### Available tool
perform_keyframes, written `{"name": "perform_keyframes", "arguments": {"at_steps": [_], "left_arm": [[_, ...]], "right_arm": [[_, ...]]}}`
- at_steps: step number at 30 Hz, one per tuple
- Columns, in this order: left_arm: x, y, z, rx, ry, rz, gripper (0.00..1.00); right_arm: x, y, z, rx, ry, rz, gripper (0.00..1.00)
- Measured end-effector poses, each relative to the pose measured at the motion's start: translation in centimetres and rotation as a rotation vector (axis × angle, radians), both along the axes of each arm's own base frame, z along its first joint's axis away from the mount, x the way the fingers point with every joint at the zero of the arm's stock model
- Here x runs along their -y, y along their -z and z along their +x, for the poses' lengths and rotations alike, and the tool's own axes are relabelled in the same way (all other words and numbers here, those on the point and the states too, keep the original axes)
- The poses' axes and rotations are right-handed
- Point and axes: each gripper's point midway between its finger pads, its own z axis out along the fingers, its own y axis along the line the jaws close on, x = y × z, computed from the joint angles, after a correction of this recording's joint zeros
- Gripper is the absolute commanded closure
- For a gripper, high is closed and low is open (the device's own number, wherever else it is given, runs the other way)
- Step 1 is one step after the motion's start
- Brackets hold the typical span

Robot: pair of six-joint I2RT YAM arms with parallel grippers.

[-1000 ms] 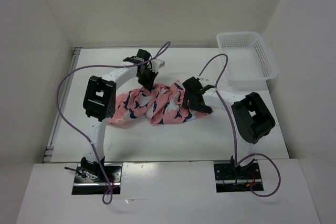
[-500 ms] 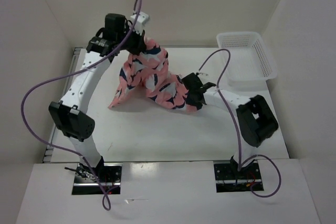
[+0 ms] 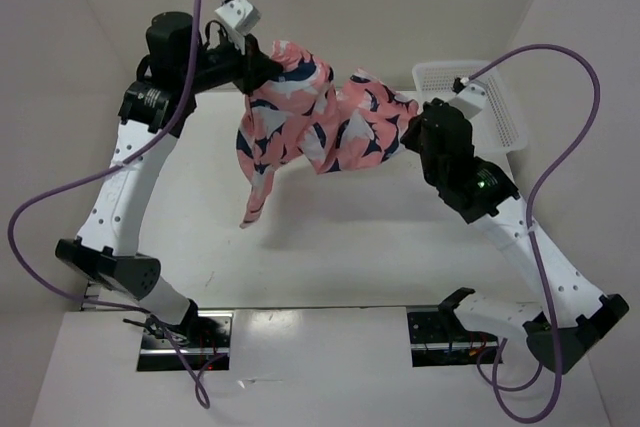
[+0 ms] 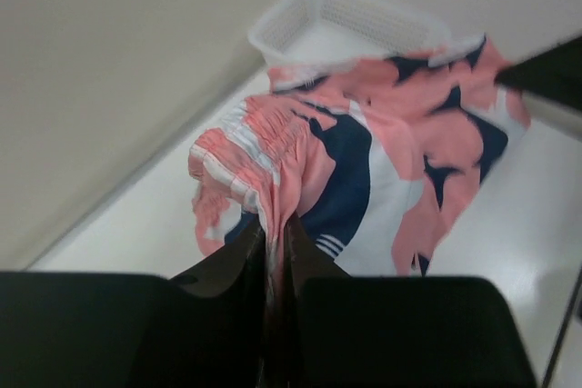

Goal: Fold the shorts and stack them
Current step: Move the shorts to the center of the board

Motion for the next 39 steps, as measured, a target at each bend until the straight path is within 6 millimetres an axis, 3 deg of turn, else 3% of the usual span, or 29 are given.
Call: {"name": "perform_keyframes", "arguments": {"at_steps": [2, 3, 4, 5, 6, 7, 10, 11, 13, 15, 16, 19, 21, 23, 25, 27, 30, 33, 36, 39], "left_arm": [[0.1, 1.8, -0.8, 0.026, 0.061, 0.045, 0.71], [-0.1, 3.4, -1.5, 0.030, 0.094, 0.075, 0.68], [-0.5, 5.7, -2.4, 0.017, 0.122, 0.112, 0.60], [-0.9, 8.1, -3.3, 0.001, 0.146, 0.152, 0.53], [-1.6, 10.6, -4.2, -0.013, 0.161, 0.196, 0.46], [-2.4, 13.2, -5.3, -0.040, 0.174, 0.237, 0.36], [-5.4, 20.9, -9.0, -0.139, 0.198, 0.359, 0.19], [-6.4, 22.8, -10.4, -0.171, 0.200, 0.393, 0.09], [-7.7, 25.3, -13.4, -0.205, 0.205, 0.450, 0.01], [-8.1, 25.1, -15.0, -0.166, 0.177, 0.465, 0.01], [-8.1, 24.1, -15.3, -0.125, 0.154, 0.459, 0.01], [-6.9, 20.3, -13.7, -0.045, 0.105, 0.403, 0.01], [-5.1, 17.8, -10.2, -0.070, 0.093, 0.347, 0.01], [-3.2, 16.3, -5.3, -0.072, 0.071, 0.291, 0.01], [-2.2, 18.1, -1.3, -0.140, 0.035, 0.272, 0.01], [-2.1, 21.4, 0.7, -0.239, -0.001, 0.287, 0.01], [-3.6, 23.6, 1.1, -0.345, -0.069, 0.282, 0.01], [-7.4, 22.6, 0.8, -0.375, -0.227, 0.220, 0.01], [-13.5, 21.7, -1.5, -0.410, -0.475, 0.122, 0.01], [-17.4, 21.7, -4.9, -0.432, -0.640, 0.039, 0.01]], "right_arm": [[0.4, 0.8, -0.8, -0.015, 0.000, 0.000, 1.00], [0.6, 1.7, -1.4, -0.032, -0.006, -0.001, 0.91], [0.8, 3.1, -2.2, -0.065, -0.018, -0.003, 0.67], [0.9, 4.3, -2.8, -0.093, -0.022, 0.002, 0.36], [1.0, 5.5, -3.5, -0.122, -0.033, 0.003, 0.30], [1.0, 6.6, -4.1, -0.153, -0.048, -0.004, 0.26], [0.6, 8.7, -5.2, -0.214, -0.087, 0.001, 0.22], [0.4, 8.9, -5.3, -0.222, -0.100, 0.004, 0.22], [-0.3, 9.3, -5.3, -0.235, -0.128, 0.009, 0.22], [-0.7, 9.7, -5.1, -0.249, -0.142, 0.008, 0.22], [-0.9, 10.0, -5.0, -0.261, -0.146, 0.003, 0.22], [-1.7, 11.3, -4.6, -0.299, -0.163, -0.012, 0.22], [-2.4, 12.2, -4.3, -0.316, -0.184, -0.012, 0.22], [-3.3, 13.4, -3.9, -0.340, -0.211, -0.010, 0.22], [-4.8, 14.6, -3.1, -0.367, -0.253, -0.011, 0.18], [-7.2, 16.6, -1.9, -0.405, -0.327, -0.014, 0.17], [-11.6, 19.3, 0.1, -0.471, -0.456, -0.045, 0.09], [-17.3, 20.1, 3.2, -0.482, -0.579, -0.114, 0.07], [-23.8, 18.8, 5.8, -0.414, -0.684, -0.155, 0.07], [-27.9, 19.1, 6.1, -0.396, -0.751, -0.179, 0.06]]}}
